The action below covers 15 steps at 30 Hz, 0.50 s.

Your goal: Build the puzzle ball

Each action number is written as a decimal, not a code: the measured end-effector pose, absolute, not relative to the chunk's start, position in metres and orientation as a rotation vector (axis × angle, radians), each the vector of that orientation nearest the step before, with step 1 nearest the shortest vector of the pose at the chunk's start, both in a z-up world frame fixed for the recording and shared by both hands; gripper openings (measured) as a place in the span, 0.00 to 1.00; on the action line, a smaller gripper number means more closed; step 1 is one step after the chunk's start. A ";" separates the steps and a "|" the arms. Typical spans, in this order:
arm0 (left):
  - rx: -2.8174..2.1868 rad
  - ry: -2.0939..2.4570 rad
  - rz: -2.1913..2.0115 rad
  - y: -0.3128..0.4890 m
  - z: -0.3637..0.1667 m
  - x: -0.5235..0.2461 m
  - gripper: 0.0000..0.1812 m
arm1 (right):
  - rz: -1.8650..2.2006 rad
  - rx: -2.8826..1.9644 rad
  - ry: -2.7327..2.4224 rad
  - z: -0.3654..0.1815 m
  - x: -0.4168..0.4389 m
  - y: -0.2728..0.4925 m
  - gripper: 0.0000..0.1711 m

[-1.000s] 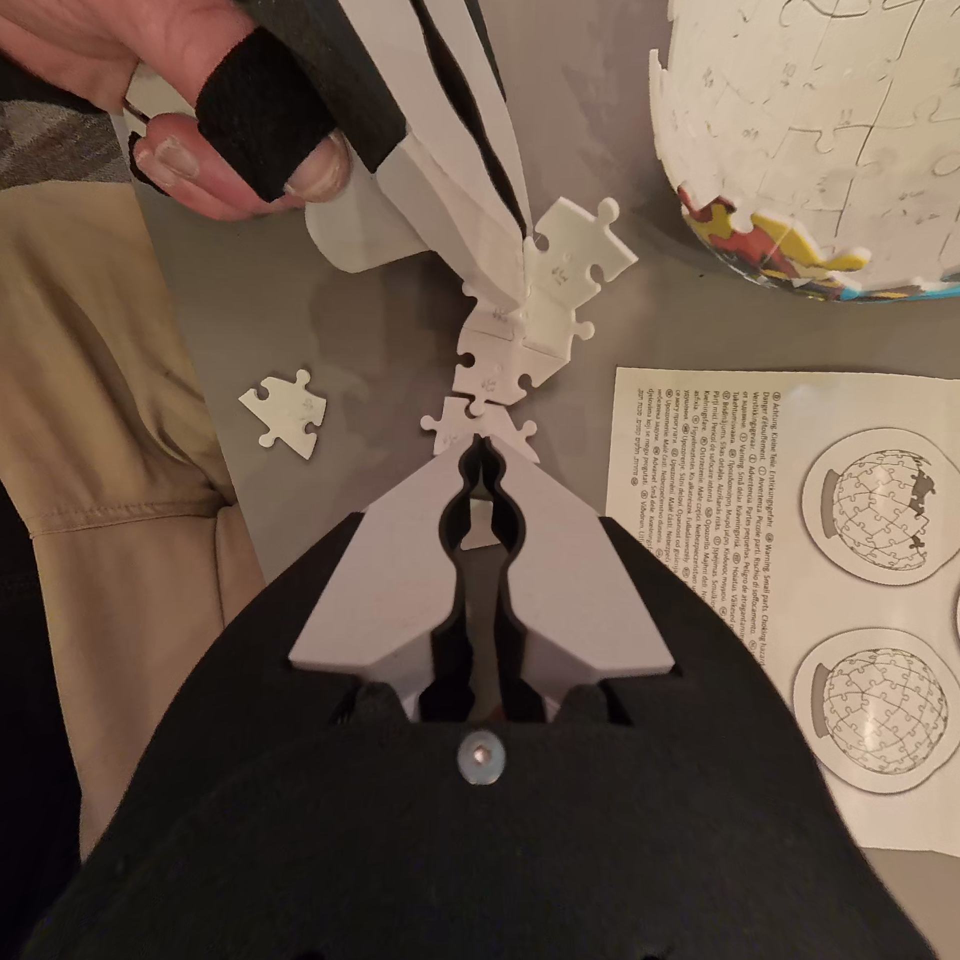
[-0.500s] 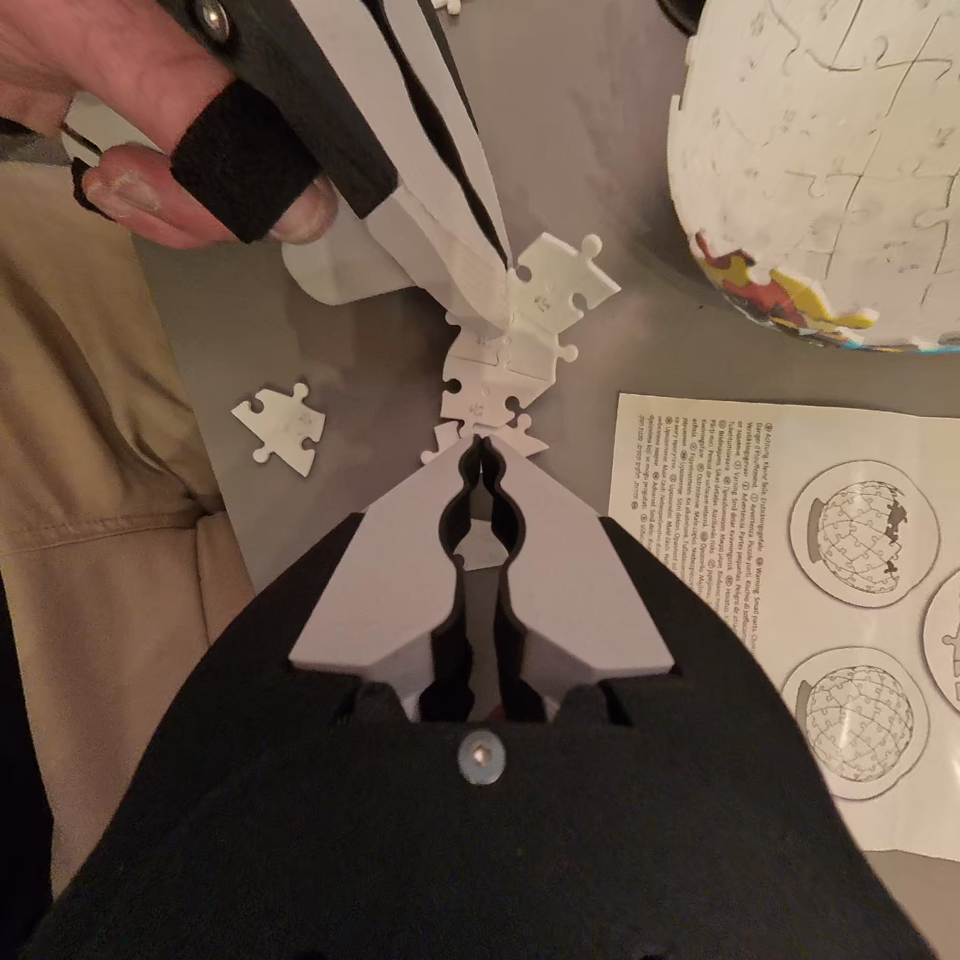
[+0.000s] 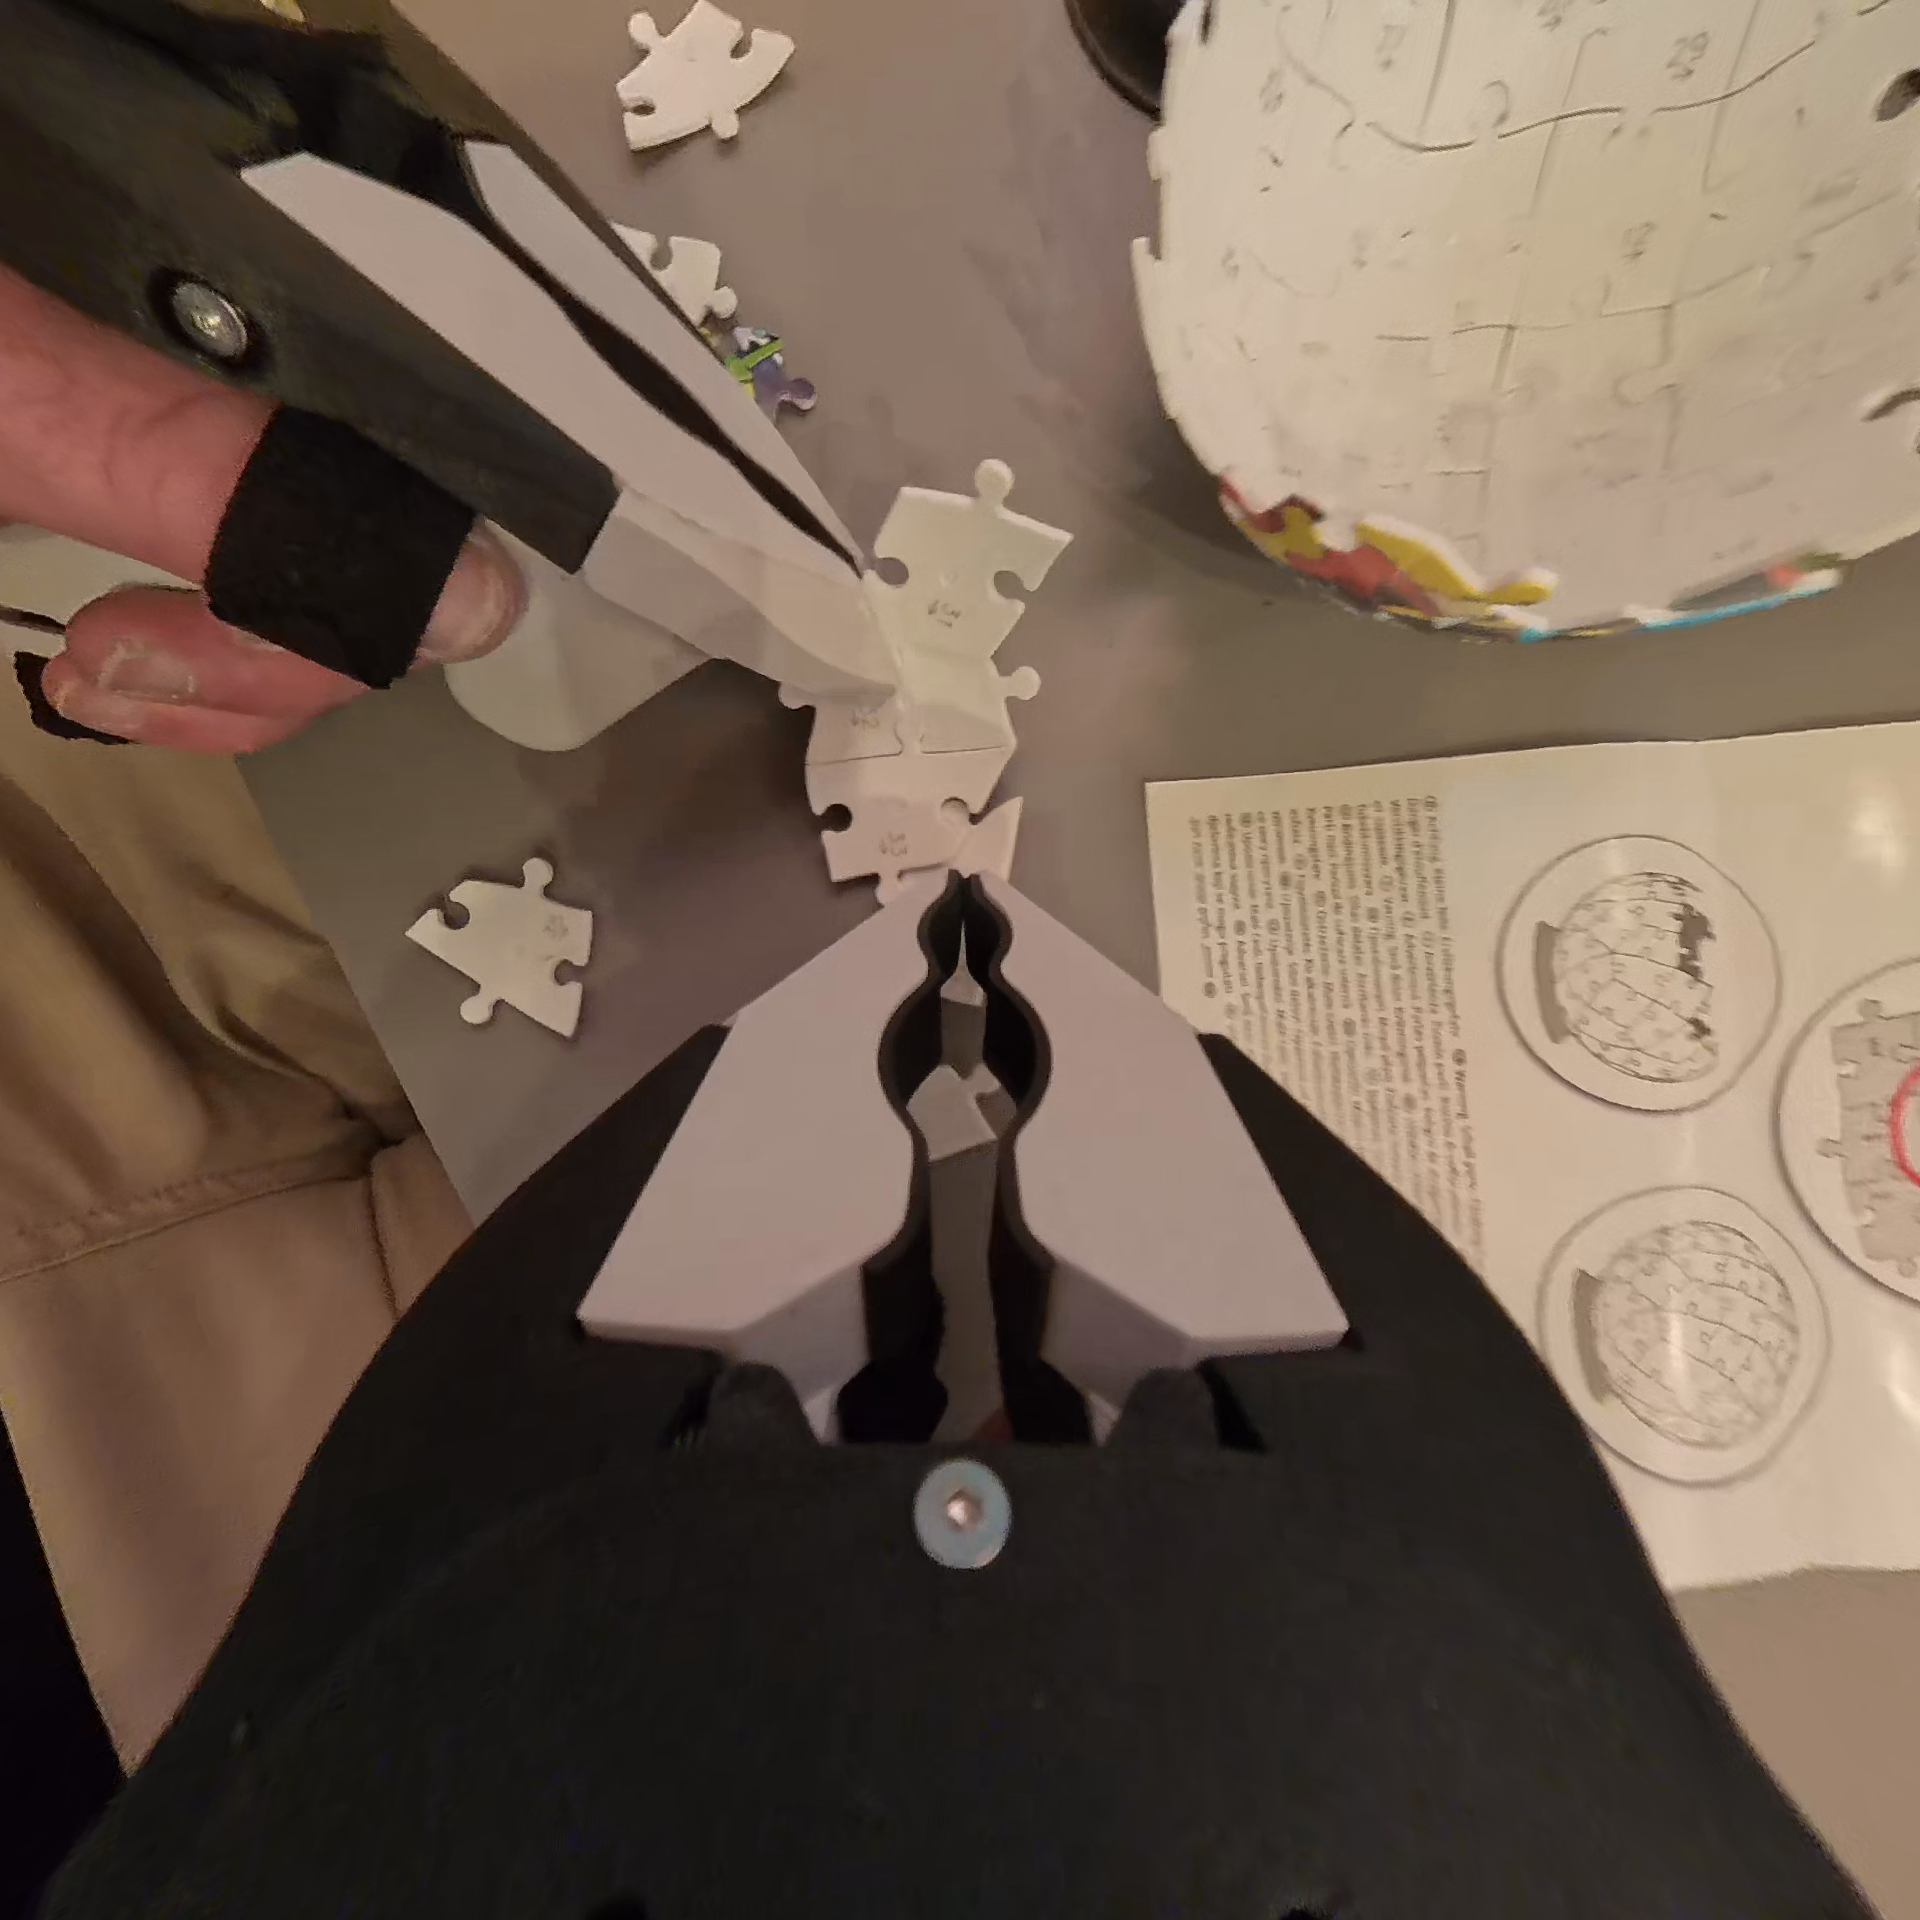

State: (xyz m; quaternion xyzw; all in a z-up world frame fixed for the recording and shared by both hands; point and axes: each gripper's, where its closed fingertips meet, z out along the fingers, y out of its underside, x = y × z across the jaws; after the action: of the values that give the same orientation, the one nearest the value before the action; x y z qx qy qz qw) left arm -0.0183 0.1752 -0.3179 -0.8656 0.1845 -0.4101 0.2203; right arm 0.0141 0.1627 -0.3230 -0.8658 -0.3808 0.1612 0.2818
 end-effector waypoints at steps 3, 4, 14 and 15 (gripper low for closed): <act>-2.390 0.517 -1.120 0.178 -0.317 -0.019 0.01 | 0.390 -2.344 -1.050 -0.326 0.024 0.160 0.00; -2.385 0.514 -1.113 0.179 -0.316 -0.019 0.01 | 0.394 -2.354 -1.065 -0.329 0.025 0.158 0.00; -2.381 0.498 -1.111 0.182 -0.315 -0.020 0.01 | 0.412 -2.370 -1.101 -0.330 0.014 0.150 0.00; -2.379 0.497 -1.108 0.182 -0.314 -0.021 0.01 | 0.407 -2.375 -1.088 -0.330 0.014 0.151 0.00</act>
State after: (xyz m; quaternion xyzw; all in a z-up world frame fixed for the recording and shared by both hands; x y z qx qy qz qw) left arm -0.0207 0.1816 -0.3139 -0.8661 0.1808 -0.4033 0.2334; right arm 0.0140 0.1506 -0.3299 -0.8706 -0.3989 0.1490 0.2464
